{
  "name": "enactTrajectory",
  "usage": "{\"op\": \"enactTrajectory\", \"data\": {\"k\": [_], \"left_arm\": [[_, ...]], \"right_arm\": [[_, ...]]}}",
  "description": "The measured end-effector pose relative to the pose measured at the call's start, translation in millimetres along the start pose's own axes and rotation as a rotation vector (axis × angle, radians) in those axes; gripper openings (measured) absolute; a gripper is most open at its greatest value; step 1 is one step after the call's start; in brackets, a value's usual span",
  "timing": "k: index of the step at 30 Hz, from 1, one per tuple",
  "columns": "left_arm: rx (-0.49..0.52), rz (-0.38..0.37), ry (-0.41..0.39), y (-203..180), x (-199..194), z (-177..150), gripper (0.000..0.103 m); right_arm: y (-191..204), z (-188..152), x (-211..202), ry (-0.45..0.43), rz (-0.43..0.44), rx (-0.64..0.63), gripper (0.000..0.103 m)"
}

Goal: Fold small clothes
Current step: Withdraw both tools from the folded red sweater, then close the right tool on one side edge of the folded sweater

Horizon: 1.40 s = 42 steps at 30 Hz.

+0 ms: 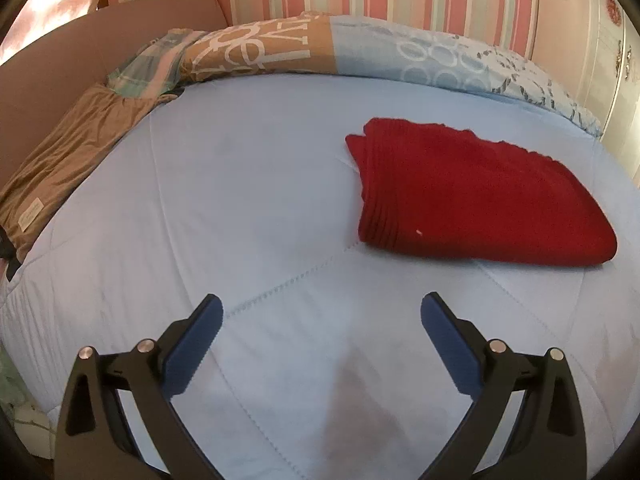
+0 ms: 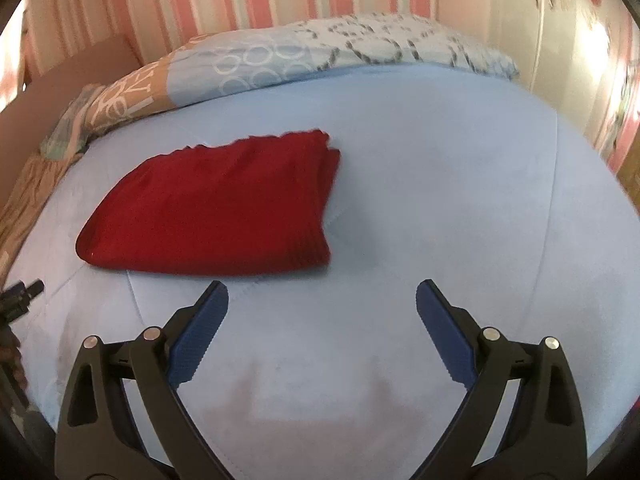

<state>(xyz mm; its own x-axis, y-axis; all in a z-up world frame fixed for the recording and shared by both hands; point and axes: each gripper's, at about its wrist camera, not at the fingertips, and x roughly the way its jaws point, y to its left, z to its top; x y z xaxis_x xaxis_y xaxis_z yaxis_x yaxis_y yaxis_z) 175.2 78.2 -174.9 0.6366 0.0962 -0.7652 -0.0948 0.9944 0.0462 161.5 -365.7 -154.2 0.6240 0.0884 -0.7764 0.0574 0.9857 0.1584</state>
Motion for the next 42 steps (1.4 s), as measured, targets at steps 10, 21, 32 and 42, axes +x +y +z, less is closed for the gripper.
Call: {"op": "enactTrajectory", "data": {"k": [10, 21, 32, 42], "left_arm": [[0.027, 0.022, 0.0, -18, 26, 16, 0.099], [0.041, 0.008, -0.058, -47, 58, 60, 0.1], [0.083, -0.055, -0.07, -92, 96, 105, 0.1], [0.079, -0.089, -0.023, -109, 128, 109, 0.1]], "right_arm": [[0, 8, 43, 0.023, 0.055, 0.055, 0.094], [-10, 54, 112, 0.051, 0.053, 0.133, 0.094], [-23, 97, 185, 0.136, 0.079, 0.113, 0.084], [-21, 92, 212, 0.177, 0.141, 0.067, 0.071]]}}
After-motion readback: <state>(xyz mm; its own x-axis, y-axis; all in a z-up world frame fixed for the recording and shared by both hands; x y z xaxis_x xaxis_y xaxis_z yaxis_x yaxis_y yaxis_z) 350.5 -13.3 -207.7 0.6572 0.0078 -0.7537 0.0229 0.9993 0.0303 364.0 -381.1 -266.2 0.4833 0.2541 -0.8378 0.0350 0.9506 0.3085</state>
